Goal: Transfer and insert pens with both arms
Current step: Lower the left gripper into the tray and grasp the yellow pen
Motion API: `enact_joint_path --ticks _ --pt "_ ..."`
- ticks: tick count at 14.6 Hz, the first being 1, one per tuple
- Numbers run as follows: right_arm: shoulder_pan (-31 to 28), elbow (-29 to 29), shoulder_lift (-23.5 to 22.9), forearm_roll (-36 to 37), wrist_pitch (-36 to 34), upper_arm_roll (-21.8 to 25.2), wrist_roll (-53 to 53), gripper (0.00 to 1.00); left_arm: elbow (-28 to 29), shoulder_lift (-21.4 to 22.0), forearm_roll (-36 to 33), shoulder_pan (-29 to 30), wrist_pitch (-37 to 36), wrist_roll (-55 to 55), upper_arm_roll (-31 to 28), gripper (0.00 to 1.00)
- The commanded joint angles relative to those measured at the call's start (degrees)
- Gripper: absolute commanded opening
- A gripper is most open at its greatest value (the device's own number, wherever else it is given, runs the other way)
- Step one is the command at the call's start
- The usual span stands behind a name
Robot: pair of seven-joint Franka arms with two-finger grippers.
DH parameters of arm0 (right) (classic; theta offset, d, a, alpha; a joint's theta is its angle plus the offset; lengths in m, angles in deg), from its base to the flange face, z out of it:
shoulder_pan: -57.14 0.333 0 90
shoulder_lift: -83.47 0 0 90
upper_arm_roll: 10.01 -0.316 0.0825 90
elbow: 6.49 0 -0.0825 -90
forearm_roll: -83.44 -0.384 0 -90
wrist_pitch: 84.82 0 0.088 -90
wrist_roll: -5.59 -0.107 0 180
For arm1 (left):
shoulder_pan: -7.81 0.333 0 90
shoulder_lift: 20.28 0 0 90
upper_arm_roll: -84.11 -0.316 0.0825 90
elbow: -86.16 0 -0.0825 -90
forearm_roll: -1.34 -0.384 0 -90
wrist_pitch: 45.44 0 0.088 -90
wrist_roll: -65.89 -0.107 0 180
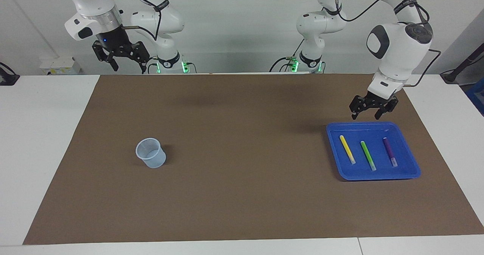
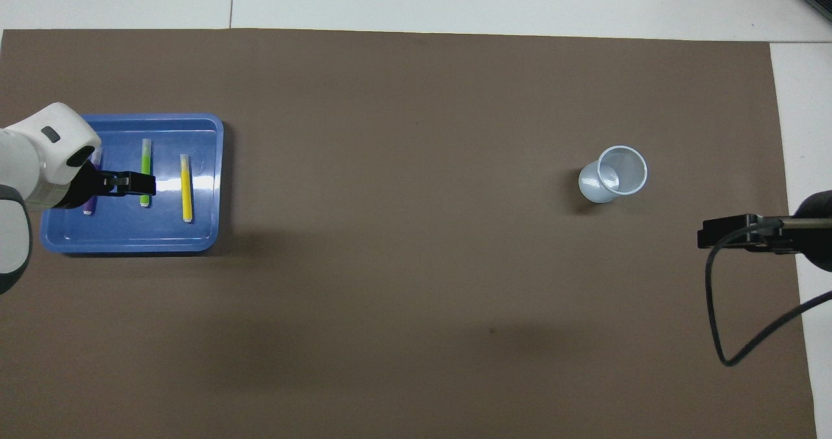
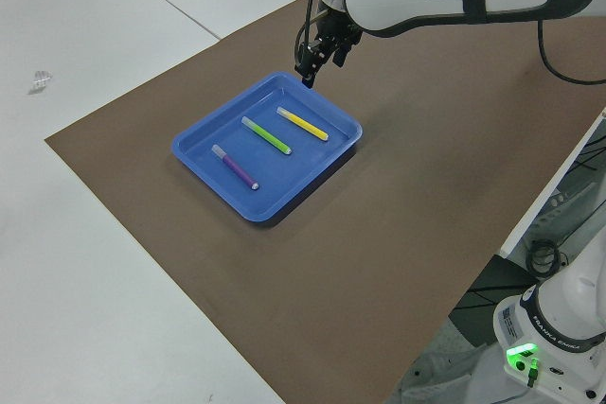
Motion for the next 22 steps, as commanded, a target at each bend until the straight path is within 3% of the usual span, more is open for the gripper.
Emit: enact_joint_path --ticks 1,4,10,12,14,19,22 --pt "0.0 1.6 1.6 -0.2 0.7 -0.2 1.3 1.0 -1.0 -2.0 0.6 -0.1 1.4 4.5 0.1 0.88" --pt "0.1 1.7 1.6 -0.2 0.7 -0.3 1.4 1.0 -1.0 -3.3 0.7 -0.6 2.3 10.6 0.2 0.88" --pt "0.1 1.6 1.6 -0.3 0.7 -0.8 1.4 1.0 -4.1 -10.0 0.7 0.0 4.0 10.7 0.2 0.87" --pt "0.1 1.6 1.6 -0.3 0.6 -0.8 1.5 1.0 -4.2 -11.3 0.8 0.2 4.8 10.7 0.2 0.83" --pt "0.0 1.6 1.6 -0.3 0.6 -0.7 1.5 1.0 -4.0 -12.6 0.8 0.3 6.3 10.6 0.1 0.71" --pt "0.0 1.6 1.6 -0.3 0.0 -0.7 2.4 1.0 -3.9 -16.3 0.8 0.9 9.1 10.7 0.1 0.71" --pt "0.1 1.7 1.7 -0.3 0.2 -0.8 2.6 1.0 -3.4 -16.6 0.8 0.7 9.0 10.9 0.1 0.62"
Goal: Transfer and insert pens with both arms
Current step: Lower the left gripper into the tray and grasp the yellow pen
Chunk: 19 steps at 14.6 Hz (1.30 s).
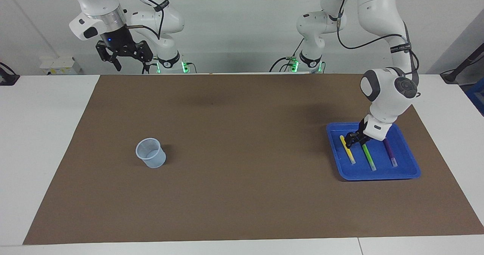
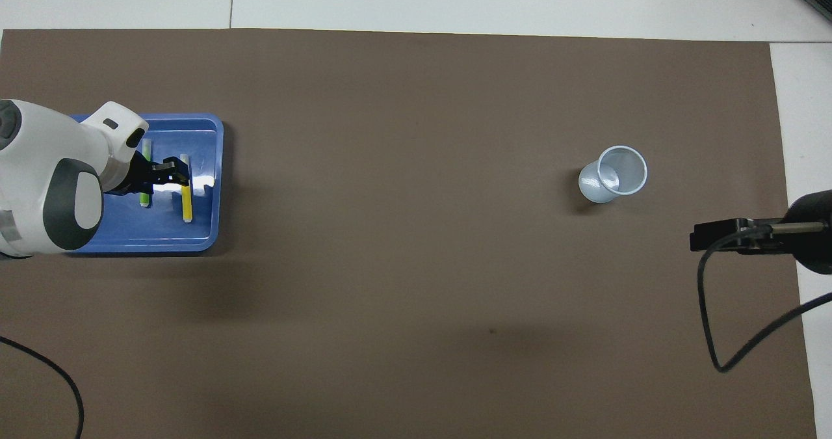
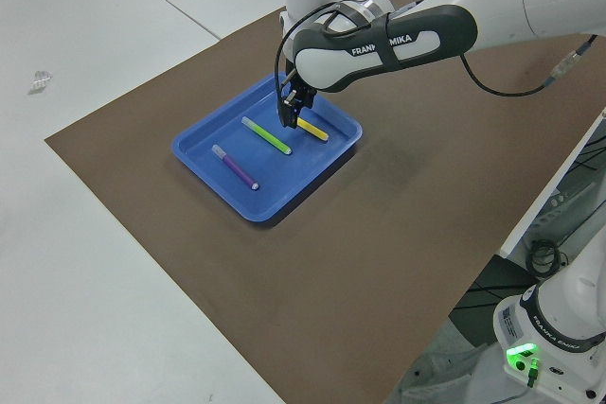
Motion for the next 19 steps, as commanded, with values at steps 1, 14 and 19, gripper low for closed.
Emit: enact_joint_path --ticks 1,14,19 --pt "-0.1 1.6 1.6 -0.3 0.1 0.0 1.6 1.0 -0.3 -0.5 0.7 0.1 0.5 0.4 0.1 0.62" --pt "-0.1 1.6 1.6 -0.3 -0.1 0.1 1.6 1.0 2.1 -1.3 0.7 -0.9 5.2 1.6 0.2 0.52" --pt "-0.2 1.6 1.6 -0.3 -0.2 0.1 1.6 1.0 3.7 -1.1 0.6 -1.5 6.7 1.2 0.2 0.47"
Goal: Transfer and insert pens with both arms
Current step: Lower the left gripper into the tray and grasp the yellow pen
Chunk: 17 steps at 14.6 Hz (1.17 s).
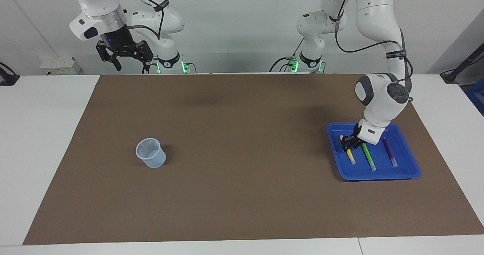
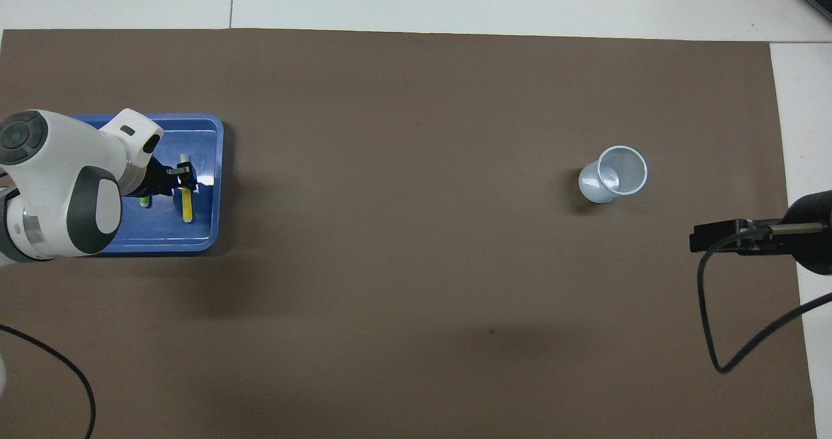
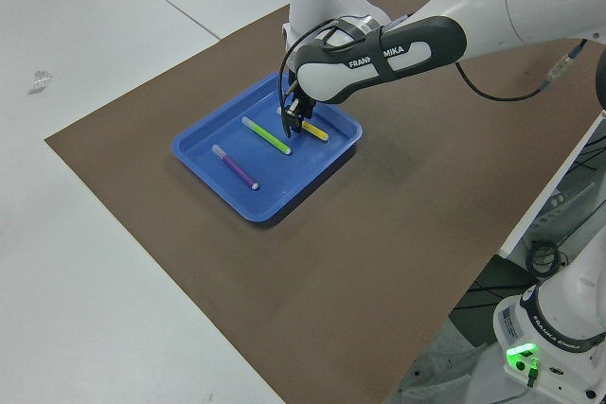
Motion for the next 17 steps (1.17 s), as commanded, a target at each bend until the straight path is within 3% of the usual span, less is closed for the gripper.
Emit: enact_joint_path --ticks 1,3,5,6,7,13,17 --pt "-0.2 1.6 1.5 -0.3 -0.1 0.1 1.5 1.0 1.8 0.3 0.6 -1.1 2.4 0.0 -0.4 0.45" --pt "-0.5 1.6 1.5 -0.3 -0.1 0.3 1.6 1.0 2.0 0.3 0.6 -1.1 2.5 0.0 -0.4 0.42" --pt "-0.2 1.6 1.5 -0.3 0.1 0.3 1.4 1.0 1.9 0.3 0.6 -1.1 2.6 0.0 -0.4 0.28" --pt "-0.2 1.6 1.5 -0.3 0.1 0.3 1.4 1.0 1.8 0.3 0.6 -1.1 2.4 0.0 -0.4 0.04" --pt "-0.2 1.6 1.5 -0.3 0.1 0.3 1.4 1.0 1.8 0.3 0.6 -1.1 2.4 0.0 -0.4 0.0" --pt "-0.3 1.6 1.5 -0.3 -0.2 0.3 1.5 1.0 -0.4 0.2 0.6 -0.3 0.9 -0.1 -0.4 0.0" --pt "-0.3 1.6 1.5 -0.3 0.5 0.3 1.5 1.0 -5.9 0.9 0.6 -0.5 -5.8 -0.1 -0.4 0.0"
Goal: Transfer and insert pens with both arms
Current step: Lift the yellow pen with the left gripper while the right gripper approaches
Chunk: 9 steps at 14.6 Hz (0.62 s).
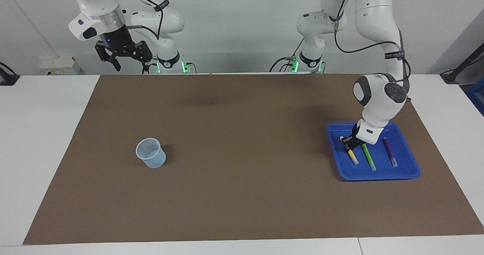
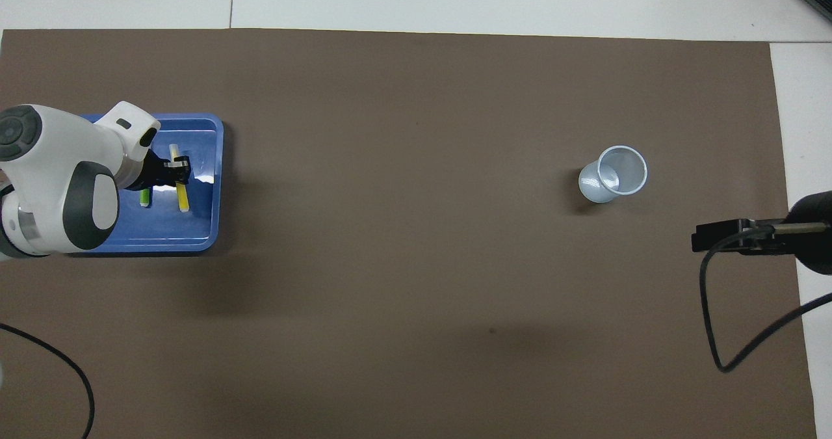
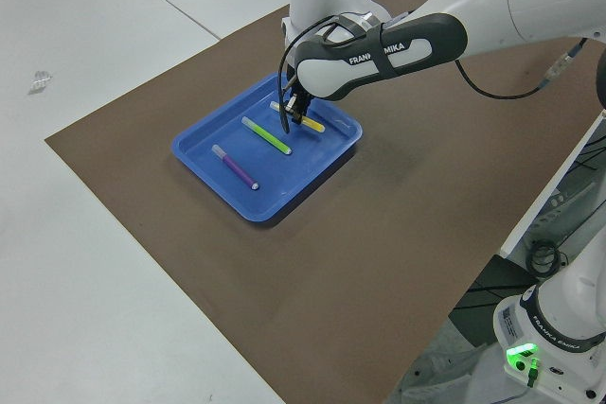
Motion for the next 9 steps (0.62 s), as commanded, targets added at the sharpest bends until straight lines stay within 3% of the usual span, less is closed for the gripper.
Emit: enact_joint_path --ticks 1,7,9 --pt "-0.3 1.6 1.5 -0.4 0.4 0.1 1.5 1.0 -4.7 0.9 0.6 -0.6 -6.1 0.2 -0.2 0.0" --pt "-0.2 1.9 1.6 -0.4 0.3 0.1 1.4 1.0 -6.6 1.7 1.0 -0.8 -13.2 -0.1 0.4 0.0" --pt "0.0 2.2 1.5 -2.4 0.8 -0.1 1.3 1.0 -6.2 2.4 5.5 -0.9 -15.0 0.6 0.4 0.0"
